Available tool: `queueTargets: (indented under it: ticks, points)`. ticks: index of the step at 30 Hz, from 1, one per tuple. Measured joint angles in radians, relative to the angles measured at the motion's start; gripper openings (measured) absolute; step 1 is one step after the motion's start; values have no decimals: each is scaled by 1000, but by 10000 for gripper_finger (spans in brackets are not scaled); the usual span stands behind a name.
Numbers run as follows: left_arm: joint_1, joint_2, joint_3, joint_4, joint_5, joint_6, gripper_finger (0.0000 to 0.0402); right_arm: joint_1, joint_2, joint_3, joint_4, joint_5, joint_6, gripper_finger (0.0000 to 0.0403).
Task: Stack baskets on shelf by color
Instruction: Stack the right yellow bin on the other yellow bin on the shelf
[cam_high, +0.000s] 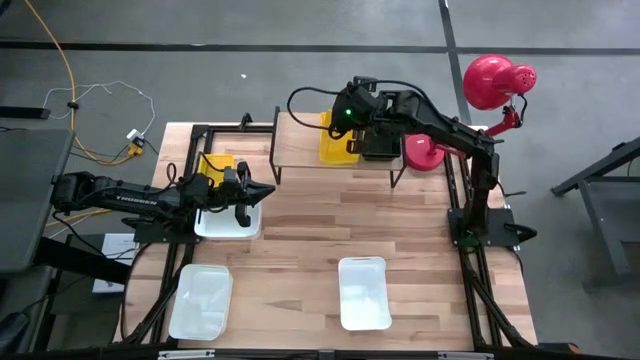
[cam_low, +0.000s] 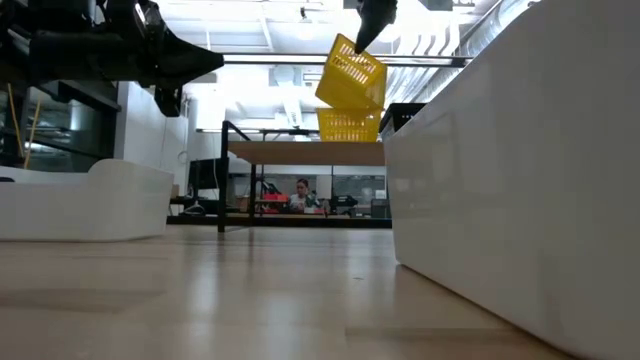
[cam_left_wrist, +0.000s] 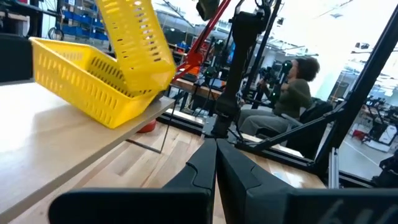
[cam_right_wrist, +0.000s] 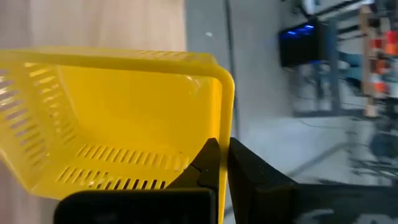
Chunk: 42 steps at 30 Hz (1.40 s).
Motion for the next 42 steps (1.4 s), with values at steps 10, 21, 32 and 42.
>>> queueTargets:
  ticks: [10, 21, 32, 42]
  points:
    - [0, 0, 0, -32, 0, -29, 0, -38, 0, 0, 3, -7, 17, 25]
    - [0, 0, 0, -33, 0, -27, 0, -36, 0, 0, 23, -6, 21, 112]
    - [0, 0, 0, -33, 0, -27, 0, -81, 7, 0, 159, 11, 312, 154]
    - [-1, 0, 0, -42, 3, -27, 0, -150, 116, 0, 225, -93, 532, 18]
